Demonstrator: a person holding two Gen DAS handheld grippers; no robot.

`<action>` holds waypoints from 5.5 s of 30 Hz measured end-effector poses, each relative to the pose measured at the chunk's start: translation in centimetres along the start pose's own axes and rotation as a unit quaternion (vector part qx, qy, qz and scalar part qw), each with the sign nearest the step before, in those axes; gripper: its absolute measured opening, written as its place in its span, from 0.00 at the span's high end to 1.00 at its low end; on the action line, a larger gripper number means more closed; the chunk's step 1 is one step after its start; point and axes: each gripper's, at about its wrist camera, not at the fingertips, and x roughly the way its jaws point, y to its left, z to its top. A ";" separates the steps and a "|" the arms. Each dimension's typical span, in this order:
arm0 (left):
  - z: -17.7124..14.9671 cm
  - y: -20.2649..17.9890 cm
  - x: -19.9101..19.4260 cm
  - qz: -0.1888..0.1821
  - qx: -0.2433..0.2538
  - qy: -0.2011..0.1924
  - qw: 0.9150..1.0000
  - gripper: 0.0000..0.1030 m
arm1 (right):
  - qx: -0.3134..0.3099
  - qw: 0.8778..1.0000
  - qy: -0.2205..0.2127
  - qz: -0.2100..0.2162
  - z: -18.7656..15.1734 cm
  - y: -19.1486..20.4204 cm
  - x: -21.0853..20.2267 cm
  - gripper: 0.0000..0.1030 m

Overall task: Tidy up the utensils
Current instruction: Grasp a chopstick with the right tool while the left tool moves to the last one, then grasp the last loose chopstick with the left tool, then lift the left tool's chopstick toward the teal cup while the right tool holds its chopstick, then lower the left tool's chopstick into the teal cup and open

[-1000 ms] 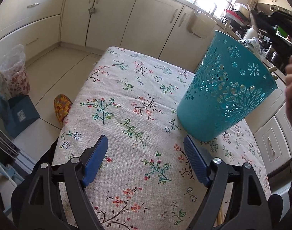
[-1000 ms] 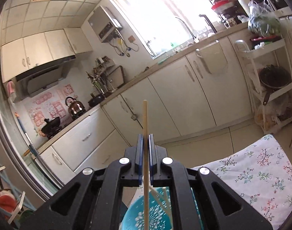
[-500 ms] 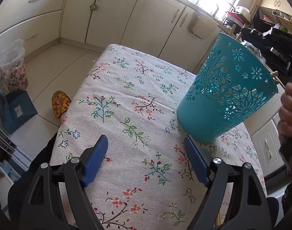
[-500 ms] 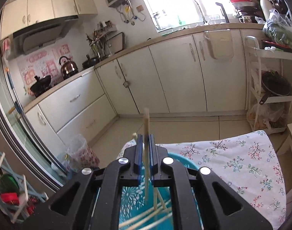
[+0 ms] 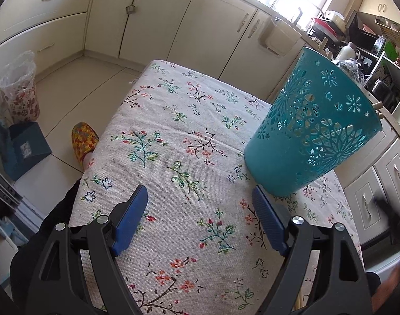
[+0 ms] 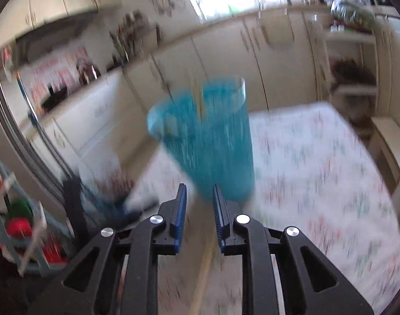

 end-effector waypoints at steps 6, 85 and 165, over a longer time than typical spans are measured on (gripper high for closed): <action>0.0 0.3 0.0 0.001 -0.005 0.000 1.000 0.24 | -0.017 0.996 0.086 -0.028 -4.4 0.2 4.4 0.82; -4.1 -6.7 1.3 -0.066 0.161 0.091 0.981 0.95 | -0.046 0.991 0.074 -0.098 -5.1 -2.7 4.6 0.94; 19.4 -14.1 -3.3 -0.164 0.071 -0.213 0.961 0.95 | -0.015 0.995 0.074 -0.071 -4.8 -3.9 4.6 0.94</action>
